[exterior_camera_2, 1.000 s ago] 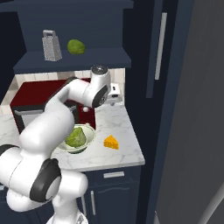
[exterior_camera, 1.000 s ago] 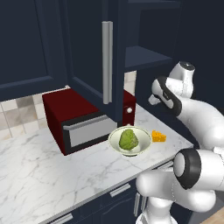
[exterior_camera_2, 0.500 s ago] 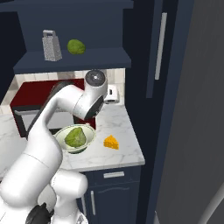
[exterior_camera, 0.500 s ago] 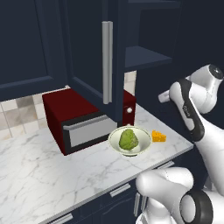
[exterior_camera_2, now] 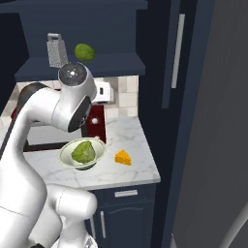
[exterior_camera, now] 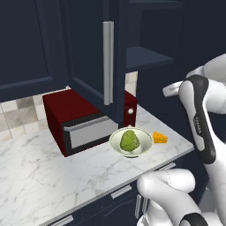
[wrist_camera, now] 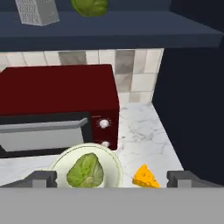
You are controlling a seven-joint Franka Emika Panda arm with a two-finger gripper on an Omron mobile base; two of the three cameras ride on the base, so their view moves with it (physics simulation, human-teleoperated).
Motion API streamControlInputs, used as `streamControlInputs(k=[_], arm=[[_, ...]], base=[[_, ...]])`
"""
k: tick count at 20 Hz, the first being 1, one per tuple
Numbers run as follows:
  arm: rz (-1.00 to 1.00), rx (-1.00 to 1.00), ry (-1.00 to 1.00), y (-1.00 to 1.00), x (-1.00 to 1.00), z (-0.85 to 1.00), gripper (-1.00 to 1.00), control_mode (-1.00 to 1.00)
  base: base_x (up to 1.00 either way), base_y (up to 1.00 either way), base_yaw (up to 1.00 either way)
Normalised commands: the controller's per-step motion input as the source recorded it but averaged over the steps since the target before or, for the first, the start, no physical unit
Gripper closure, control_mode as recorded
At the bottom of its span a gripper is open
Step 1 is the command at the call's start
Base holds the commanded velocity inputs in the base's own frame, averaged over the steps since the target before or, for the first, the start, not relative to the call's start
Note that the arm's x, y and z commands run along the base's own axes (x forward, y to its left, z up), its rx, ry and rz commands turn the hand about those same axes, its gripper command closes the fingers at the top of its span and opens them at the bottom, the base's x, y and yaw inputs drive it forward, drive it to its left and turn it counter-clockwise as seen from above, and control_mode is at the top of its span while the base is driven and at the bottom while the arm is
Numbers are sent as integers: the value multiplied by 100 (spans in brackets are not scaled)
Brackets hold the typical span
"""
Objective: Pick the cheese from the fridge and the cheese grater from the cabinet and place them next to the salad bowl.
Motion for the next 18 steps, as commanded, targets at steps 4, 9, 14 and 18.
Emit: streamControlInputs(k=[4,9,14,18], arm=[[0,0,-9,31,-53,98,-100,-100],[2,1,-17,54,-36,64,-100,-100],[25,8,-13,32,-25,22,-100,-100],[22,3,-2,18,-16,41,-100,-100]], base=[[0,0,0],[0,0,0],[0,0,0],[0,0,0]])
